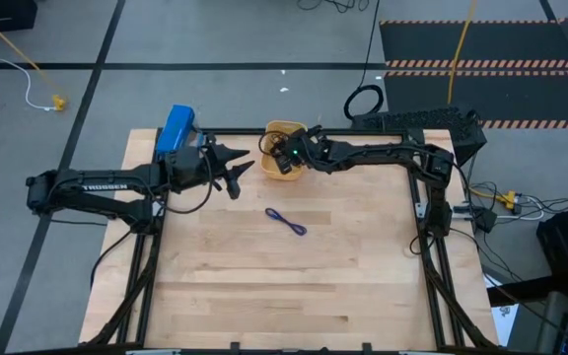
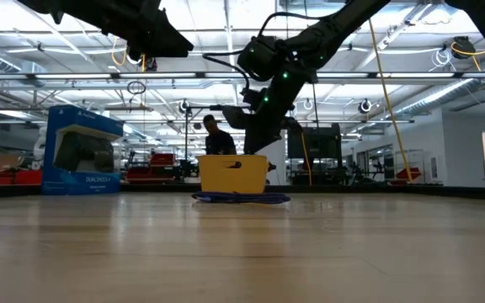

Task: Pick and place USB-C Cables
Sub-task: Put the black charger cable into the yellow bin

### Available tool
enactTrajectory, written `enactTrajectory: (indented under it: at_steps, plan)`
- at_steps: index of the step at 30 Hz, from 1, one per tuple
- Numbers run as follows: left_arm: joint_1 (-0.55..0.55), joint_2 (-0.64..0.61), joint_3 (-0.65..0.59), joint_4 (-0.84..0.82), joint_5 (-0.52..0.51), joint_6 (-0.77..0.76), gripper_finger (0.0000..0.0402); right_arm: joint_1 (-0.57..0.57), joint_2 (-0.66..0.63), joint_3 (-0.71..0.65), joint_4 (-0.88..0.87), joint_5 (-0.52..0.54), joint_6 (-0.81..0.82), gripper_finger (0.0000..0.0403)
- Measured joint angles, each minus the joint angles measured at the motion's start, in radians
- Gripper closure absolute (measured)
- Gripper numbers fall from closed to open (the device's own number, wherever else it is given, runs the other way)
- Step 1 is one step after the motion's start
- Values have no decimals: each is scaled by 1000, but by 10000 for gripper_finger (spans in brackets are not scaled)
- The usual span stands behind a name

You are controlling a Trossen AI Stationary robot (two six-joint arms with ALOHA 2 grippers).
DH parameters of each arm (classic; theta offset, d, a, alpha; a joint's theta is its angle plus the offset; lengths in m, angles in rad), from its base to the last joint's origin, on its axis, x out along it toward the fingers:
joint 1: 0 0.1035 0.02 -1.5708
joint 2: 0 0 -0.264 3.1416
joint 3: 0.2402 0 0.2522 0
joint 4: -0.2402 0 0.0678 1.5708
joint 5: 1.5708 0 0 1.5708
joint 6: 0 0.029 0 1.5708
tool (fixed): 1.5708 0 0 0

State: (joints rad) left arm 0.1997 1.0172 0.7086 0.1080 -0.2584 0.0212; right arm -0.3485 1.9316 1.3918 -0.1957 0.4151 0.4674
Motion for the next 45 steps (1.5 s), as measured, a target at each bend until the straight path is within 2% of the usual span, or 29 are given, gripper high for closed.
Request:
enactTrajectory:
  at_steps: [6,9,11,17,24,35,45]
  plan:
    - [0,0,0,0,0,0,245,4,-12,0,-10,-6,-52,310]
    - [0,0,0,0,7,0,245,4,-51,0,-16,-66,-74,299]
    - [0,0,0,1,25,1,245,7,-80,0,-36,-105,-98,294]
    - [0,0,0,3,34,3,245,24,-115,1,-148,-133,-185,293]
    - [0,0,0,16,34,0,245,4,-92,0,-177,-131,-222,327]
    - [0,0,0,23,49,-3,245,-24,-31,0,-95,-133,-222,393]
    - [-1,0,0,25,51,0,245,-24,-14,1,-32,-211,-225,402]
